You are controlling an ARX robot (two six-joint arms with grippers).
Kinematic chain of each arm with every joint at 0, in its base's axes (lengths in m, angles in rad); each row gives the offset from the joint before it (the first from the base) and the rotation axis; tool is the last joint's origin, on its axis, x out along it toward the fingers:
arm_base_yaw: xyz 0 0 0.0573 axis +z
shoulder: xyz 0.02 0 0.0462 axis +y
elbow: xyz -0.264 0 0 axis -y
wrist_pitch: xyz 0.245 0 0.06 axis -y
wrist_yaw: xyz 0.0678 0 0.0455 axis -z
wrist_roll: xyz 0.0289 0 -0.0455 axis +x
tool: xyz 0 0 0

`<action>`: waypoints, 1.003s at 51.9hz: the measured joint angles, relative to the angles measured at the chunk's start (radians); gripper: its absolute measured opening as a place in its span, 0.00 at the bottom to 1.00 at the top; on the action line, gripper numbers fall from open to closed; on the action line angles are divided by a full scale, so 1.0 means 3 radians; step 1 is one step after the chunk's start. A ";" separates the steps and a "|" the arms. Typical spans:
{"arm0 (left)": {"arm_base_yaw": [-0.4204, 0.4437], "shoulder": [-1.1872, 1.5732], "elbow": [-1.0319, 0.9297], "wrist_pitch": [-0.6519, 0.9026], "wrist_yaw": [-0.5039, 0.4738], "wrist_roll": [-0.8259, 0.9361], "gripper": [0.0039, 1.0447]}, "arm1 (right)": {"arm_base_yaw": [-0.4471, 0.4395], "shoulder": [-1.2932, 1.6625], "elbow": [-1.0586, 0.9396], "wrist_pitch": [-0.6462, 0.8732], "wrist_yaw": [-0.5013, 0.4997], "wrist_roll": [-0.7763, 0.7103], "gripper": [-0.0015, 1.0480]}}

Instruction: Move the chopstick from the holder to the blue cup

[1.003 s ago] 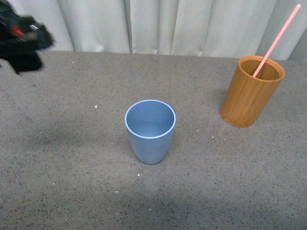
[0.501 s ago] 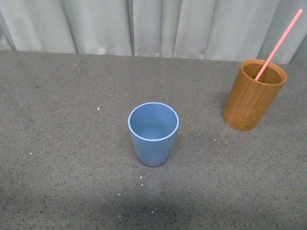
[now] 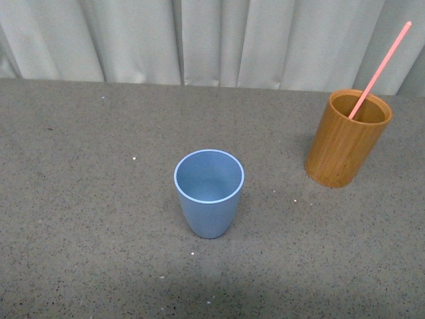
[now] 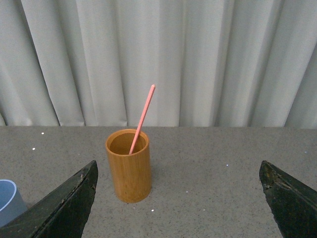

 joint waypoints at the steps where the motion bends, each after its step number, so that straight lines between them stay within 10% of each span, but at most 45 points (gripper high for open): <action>1: 0.0001 0.0000 0.0000 0.0000 0.0000 0.0000 0.03 | 0.0000 0.0000 0.0000 0.0000 0.0000 0.0000 0.91; 8: 0.0000 0.0000 0.0000 0.0000 0.0000 -0.0003 0.04 | 0.0000 0.0000 0.0000 0.0000 0.0000 0.0000 0.91; 15: 0.0000 0.0000 0.0000 0.0000 -0.0001 0.0000 0.33 | 0.0000 0.0000 0.0000 0.0000 -0.0001 0.0000 0.91; 23: 0.0001 -0.0003 0.0000 0.0000 0.0000 0.0000 0.61 | 0.0097 0.0556 0.0134 -0.0207 0.1087 0.0357 0.91; 33: 0.0001 -0.0003 0.0000 -0.0001 -0.0001 0.0004 0.96 | -0.0460 0.1860 0.0277 0.1068 0.0785 0.0254 0.91; 52: 0.0000 -0.0003 0.0000 -0.0003 -0.0001 0.0009 0.94 | -0.0783 0.4116 0.1254 0.1747 0.0542 0.0331 0.91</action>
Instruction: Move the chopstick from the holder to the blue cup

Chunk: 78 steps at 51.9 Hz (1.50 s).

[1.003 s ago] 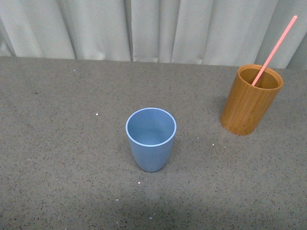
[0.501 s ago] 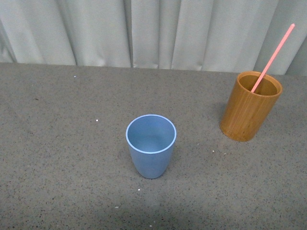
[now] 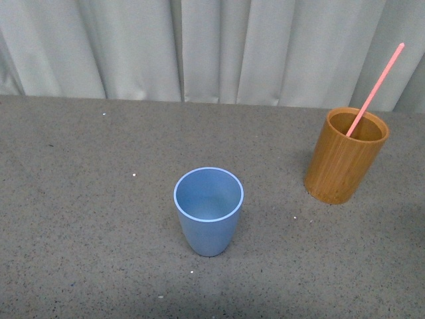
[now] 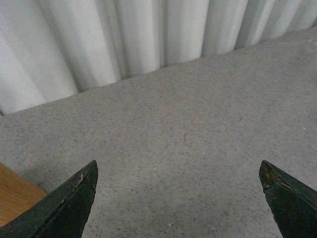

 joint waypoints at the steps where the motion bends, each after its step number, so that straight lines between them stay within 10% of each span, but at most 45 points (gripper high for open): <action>1: 0.0001 0.0000 0.0000 0.0000 0.0000 0.0000 0.94 | 0.0064 0.0076 0.0064 0.0004 0.0017 0.0005 0.91; 18: 0.0001 0.0000 0.0000 0.0000 0.0000 0.0000 0.94 | 0.1141 0.0660 0.0811 0.0013 0.0308 0.0225 0.91; 78: 0.0001 0.0000 0.0000 0.0000 0.0000 0.0000 0.94 | 0.1088 0.2155 0.1714 0.0131 0.0378 0.1095 0.91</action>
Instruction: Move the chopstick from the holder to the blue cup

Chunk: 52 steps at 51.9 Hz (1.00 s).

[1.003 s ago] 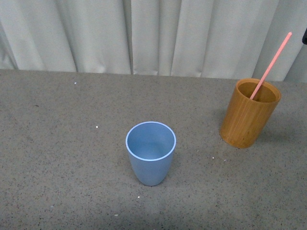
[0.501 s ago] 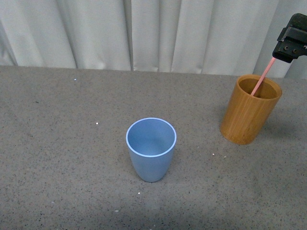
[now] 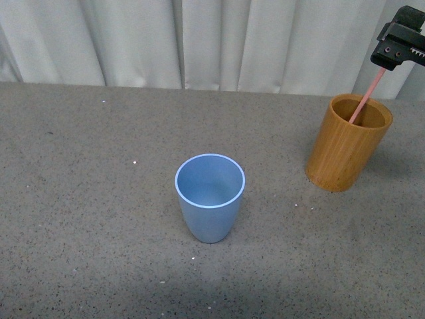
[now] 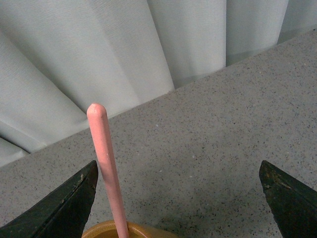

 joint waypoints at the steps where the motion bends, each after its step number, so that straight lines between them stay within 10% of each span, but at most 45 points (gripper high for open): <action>1: 0.0000 0.0000 0.0000 0.0000 0.0000 0.0000 0.94 | 0.0000 0.0006 0.0003 0.0001 0.0001 -0.0003 0.91; 34: 0.0000 0.0000 0.0000 0.0000 0.0000 0.0001 0.94 | 0.0009 0.0196 0.0198 0.0038 0.0005 -0.0088 0.90; 52: -0.0001 0.0000 0.0000 0.0000 0.0000 0.0000 0.94 | 0.0047 0.0237 0.0201 0.0046 0.0055 -0.0102 0.36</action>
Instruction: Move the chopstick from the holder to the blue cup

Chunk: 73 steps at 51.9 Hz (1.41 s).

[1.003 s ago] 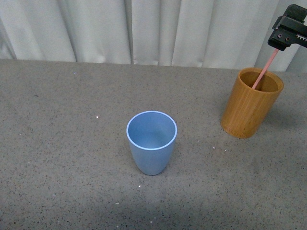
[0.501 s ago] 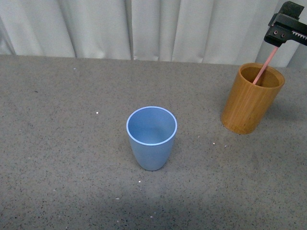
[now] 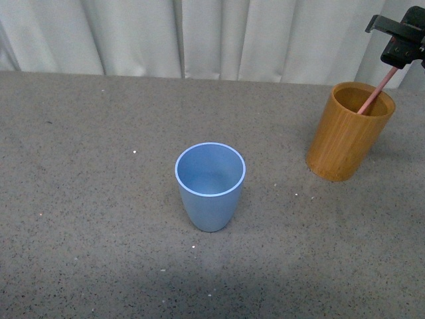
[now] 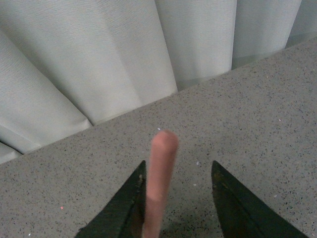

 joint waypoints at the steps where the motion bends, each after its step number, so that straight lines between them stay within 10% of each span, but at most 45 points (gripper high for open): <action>1: 0.0000 0.0000 0.0000 0.0000 0.0000 0.0000 0.94 | 0.0004 0.0000 0.0000 0.0000 -0.0001 0.0001 0.33; 10: 0.0000 0.0000 0.0000 0.0000 0.0000 0.0000 0.94 | 0.0048 -0.0009 0.0010 0.0003 -0.0013 0.0060 0.03; 73: 0.0001 0.0000 0.0000 0.0000 0.0000 0.0001 0.94 | -0.0028 -0.1406 -0.0370 -0.0094 -0.0287 0.0340 0.03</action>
